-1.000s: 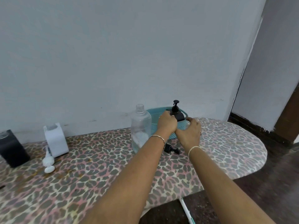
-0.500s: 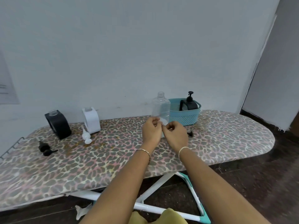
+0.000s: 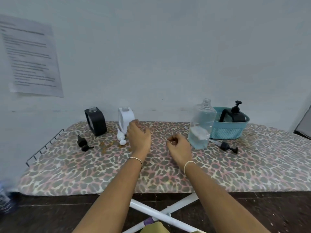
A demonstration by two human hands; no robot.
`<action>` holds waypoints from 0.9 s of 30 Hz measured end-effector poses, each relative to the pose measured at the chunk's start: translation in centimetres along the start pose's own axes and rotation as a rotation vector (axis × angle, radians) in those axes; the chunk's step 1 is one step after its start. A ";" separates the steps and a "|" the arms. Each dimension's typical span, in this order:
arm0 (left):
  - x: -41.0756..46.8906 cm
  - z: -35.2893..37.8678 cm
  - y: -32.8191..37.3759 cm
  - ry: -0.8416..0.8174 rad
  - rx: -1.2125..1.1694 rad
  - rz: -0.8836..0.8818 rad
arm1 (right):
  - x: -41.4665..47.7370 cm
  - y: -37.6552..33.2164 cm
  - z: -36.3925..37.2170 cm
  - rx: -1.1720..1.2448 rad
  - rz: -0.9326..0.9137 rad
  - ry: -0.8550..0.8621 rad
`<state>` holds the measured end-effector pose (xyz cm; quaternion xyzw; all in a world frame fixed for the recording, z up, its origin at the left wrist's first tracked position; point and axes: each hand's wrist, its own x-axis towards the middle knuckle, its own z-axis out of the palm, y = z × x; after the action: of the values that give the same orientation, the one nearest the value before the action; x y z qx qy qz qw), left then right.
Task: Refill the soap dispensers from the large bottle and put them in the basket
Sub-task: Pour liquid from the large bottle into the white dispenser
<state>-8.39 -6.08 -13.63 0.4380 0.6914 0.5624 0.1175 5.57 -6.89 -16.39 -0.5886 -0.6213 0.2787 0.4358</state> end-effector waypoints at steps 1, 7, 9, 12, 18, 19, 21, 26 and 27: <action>0.9 -0.3 -0.4 0.040 0.027 0.003 | 0.3 0.0 0.6 0.012 -0.006 0.004; 5.8 -0.7 -2.4 0.043 0.032 -0.030 | 2.0 0.2 3.2 -0.044 -0.049 0.028; 6.8 -0.5 -2.8 0.011 0.024 -0.037 | 2.3 0.4 3.8 -0.082 -0.067 0.012; 7.7 -0.1 -3.1 -0.021 -0.010 -0.072 | 2.6 0.8 4.2 -0.089 -0.085 -0.021; 8.7 1.2 -3.3 -0.008 -0.013 -0.117 | 2.9 1.3 4.4 -0.164 -0.082 -0.074; 8.7 1.4 -3.3 -0.006 -0.007 -0.125 | 2.9 1.3 4.4 -0.175 -0.086 -0.076; 8.6 1.4 -3.2 -0.001 -0.004 -0.142 | 2.9 1.3 4.5 -0.178 -0.087 -0.074; 8.6 0.8 -2.8 0.020 0.106 -0.090 | 2.9 1.3 4.4 -0.177 -0.088 -0.072; 8.4 0.7 -2.7 0.026 0.131 -0.062 | 2.8 1.3 4.4 -0.174 -0.087 -0.069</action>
<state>-14.18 0.60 -13.46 0.4157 0.7415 0.5176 0.0973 2.60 -3.18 -18.95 -0.5866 -0.6827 0.2249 0.3731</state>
